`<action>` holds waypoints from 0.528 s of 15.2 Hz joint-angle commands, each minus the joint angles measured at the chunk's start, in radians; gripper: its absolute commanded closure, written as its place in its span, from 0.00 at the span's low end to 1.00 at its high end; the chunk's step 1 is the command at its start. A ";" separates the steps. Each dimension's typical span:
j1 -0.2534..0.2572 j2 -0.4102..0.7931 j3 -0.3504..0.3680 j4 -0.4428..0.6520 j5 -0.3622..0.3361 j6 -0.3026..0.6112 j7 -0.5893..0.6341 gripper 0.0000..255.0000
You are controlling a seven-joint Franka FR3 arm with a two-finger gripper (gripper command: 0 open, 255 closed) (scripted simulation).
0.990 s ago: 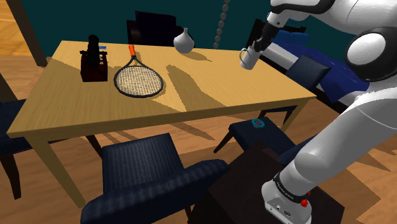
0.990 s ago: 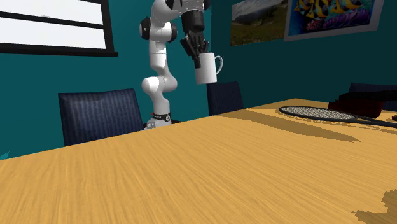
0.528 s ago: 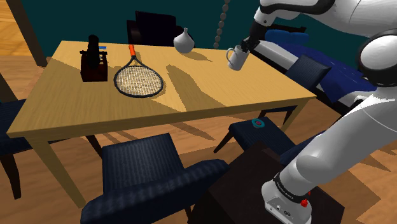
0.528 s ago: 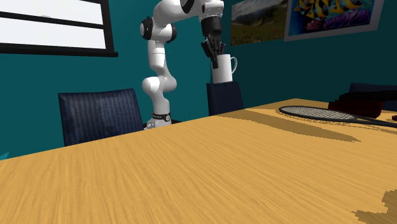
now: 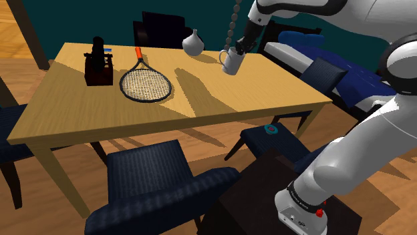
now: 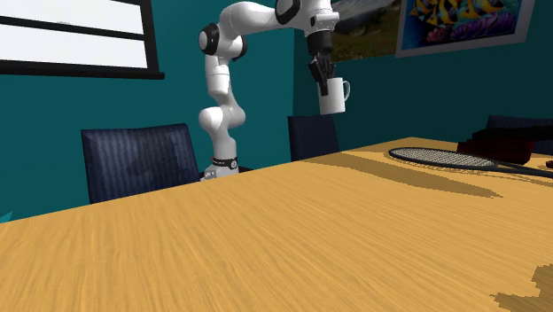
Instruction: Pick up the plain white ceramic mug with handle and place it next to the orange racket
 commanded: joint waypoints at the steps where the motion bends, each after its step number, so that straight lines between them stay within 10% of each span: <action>1: 0.020 0.012 0.026 0.017 -0.003 -0.004 0.048 1.00; 8: 0.093 0.078 0.112 0.092 -0.019 -0.011 0.210 1.00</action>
